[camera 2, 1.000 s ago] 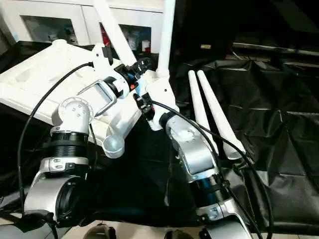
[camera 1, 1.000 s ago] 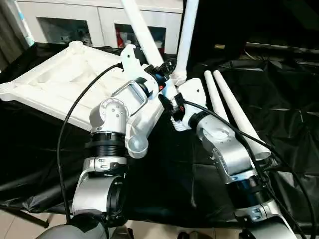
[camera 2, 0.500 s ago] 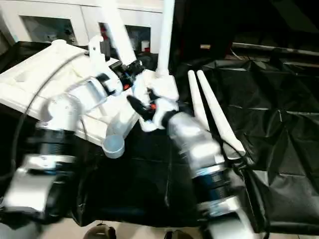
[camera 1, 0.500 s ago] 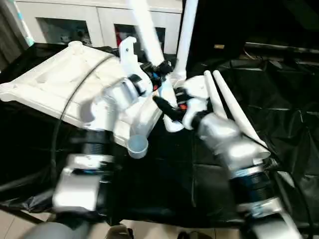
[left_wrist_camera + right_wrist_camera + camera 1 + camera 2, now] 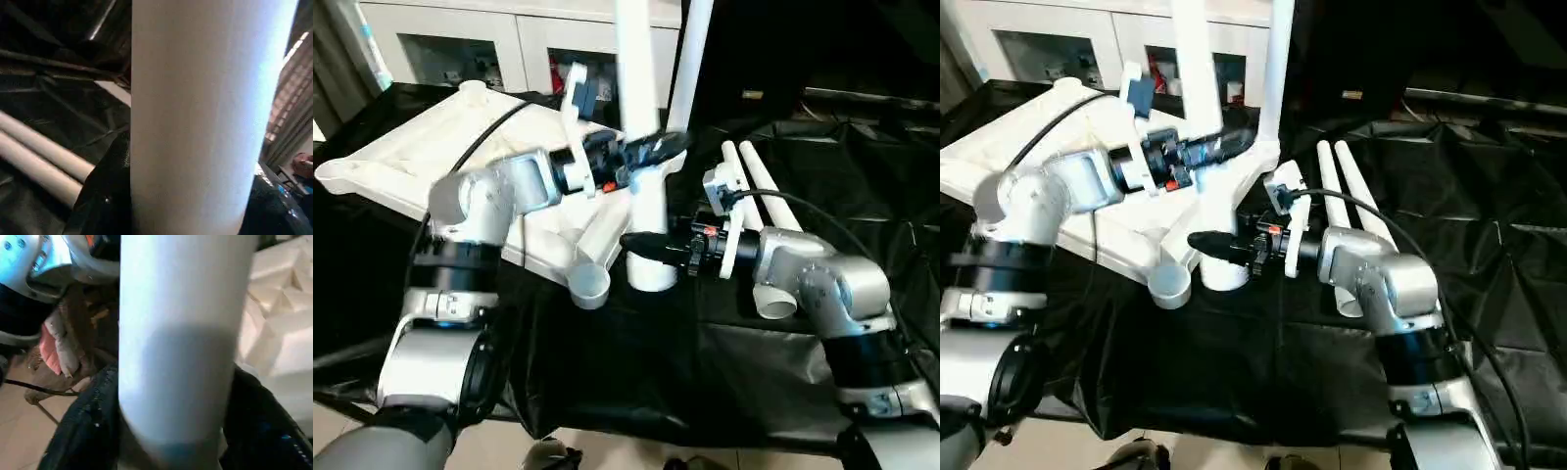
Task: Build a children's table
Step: Pick table leg
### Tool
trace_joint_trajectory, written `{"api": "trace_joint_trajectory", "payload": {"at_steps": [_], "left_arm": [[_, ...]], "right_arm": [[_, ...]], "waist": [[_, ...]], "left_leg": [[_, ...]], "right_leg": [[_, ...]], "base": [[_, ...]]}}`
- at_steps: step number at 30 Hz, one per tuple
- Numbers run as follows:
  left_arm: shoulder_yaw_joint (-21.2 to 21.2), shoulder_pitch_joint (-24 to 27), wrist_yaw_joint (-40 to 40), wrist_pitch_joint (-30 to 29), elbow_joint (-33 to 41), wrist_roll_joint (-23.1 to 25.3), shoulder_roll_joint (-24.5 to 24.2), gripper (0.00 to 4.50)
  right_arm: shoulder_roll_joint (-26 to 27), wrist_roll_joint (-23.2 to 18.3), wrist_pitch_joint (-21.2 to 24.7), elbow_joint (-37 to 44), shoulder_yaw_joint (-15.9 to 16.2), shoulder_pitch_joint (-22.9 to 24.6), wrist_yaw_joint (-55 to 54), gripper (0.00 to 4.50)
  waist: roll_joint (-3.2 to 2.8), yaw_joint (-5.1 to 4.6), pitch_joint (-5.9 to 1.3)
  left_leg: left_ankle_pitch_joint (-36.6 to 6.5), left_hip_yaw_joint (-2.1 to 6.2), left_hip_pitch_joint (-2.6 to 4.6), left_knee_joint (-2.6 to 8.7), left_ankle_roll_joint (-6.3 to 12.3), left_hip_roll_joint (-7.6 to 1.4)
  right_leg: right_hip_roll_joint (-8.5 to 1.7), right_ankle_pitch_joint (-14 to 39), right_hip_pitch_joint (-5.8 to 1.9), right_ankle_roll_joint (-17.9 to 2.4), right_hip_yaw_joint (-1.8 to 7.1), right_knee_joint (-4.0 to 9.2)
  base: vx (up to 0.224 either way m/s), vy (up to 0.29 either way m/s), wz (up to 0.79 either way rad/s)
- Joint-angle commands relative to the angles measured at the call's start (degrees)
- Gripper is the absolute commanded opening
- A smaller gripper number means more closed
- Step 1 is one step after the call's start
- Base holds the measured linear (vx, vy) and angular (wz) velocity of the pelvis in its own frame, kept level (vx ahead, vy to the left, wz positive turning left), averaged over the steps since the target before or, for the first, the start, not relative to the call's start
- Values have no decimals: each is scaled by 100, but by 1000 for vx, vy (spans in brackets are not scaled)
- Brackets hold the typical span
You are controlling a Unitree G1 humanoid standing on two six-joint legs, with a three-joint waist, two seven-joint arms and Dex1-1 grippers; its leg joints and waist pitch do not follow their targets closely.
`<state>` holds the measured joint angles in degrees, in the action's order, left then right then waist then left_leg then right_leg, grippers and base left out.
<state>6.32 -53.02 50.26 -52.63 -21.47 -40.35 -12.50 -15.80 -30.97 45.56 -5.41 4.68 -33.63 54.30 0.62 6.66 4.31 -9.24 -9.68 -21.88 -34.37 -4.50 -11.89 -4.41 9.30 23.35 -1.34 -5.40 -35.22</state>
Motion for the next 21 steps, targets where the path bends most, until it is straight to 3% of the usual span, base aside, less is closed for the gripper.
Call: {"api": "trace_joint_trajectory", "payload": {"at_steps": [1, 5, 8, 9, 10, 13, 14, 16, 21], "left_arm": [[17, -140, 113, -101, 144, -178, 45, 190], [12, -103, 149, -92, 134, -145, 0, 190], [8, -36, -5, -33, 184, -38, -19, 190], [1, -21, -84, 2, 194, 16, -17, 225], [150, -46, -426, -27, 87, 29, 70, 260], [187, 7, -905, 152, 135, 252, 158, 267], [178, 24, -1097, 213, 149, 361, 186, 294], [133, 103, -1542, 291, 258, 607, 252, 300], [288, 278, -2303, 234, 535, 678, 565, 303]], "right_arm": [[-14, 20, 72, -113, -11, -54, -72, 241], [1, -17, 127, -129, 13, -87, -81, 202], [54, 33, 105, -187, -12, -122, -168, 198], [67, 57, 82, -202, -14, -128, -207, 197], [140, 123, 2, -243, -42, -142, -384, 196], [222, 186, -79, -259, -53, -138, -612, 196], [246, 204, -93, -257, -58, -134, -673, 195], [324, 241, -109, -250, -73, -127, -832, 195], [423, 307, -169, -307, -94, -137, -1013, 195]], "waist": [[10, 38, -501], [13, 49, -513], [11, 51, -521], [11, 51, -521], [-7, 53, -525], [18, 58, -527], [14, 60, -524], [12, 67, -530], [32, 76, -532]], "left_leg": [[-1027, 9, 89, 361, -38, -95], [-966, 16, 91, 366, -55, -108], [-902, 16, 83, 363, -49, -105], [-902, 16, 83, 363, -49, -105], [-896, 16, 83, 361, -57, -106], [-878, 12, 83, 357, -88, -101], [-870, 18, 82, 364, -96, -108], [-878, 21, 83, 366, -110, -114], [-828, 15, 71, 358, -84, -114]], "right_leg": [[-399, 1474, -379, -967, 285, 428], [-391, 1432, -361, -907, 281, 417], [-392, 1315, -364, -930, 282, 400], [-392, 1315, -364, -930, 282, 400], [-394, 1263, -361, -954, 282, 393], [-390, 1198, -368, -963, 282, 392], [-386, 1216, -364, -911, 283, 398], [-395, 1246, -372, -833, 288, 394], [-403, 1214, -372, -853, 286, 390]], "base": [[0, 0, 0], [0, 0, 0], [0, 0, 0], [0, 0, 0], [0, 0, 0], [0, 0, 0], [0, 0, 0], [0, 0, 0], [0, 0, 0]]}}
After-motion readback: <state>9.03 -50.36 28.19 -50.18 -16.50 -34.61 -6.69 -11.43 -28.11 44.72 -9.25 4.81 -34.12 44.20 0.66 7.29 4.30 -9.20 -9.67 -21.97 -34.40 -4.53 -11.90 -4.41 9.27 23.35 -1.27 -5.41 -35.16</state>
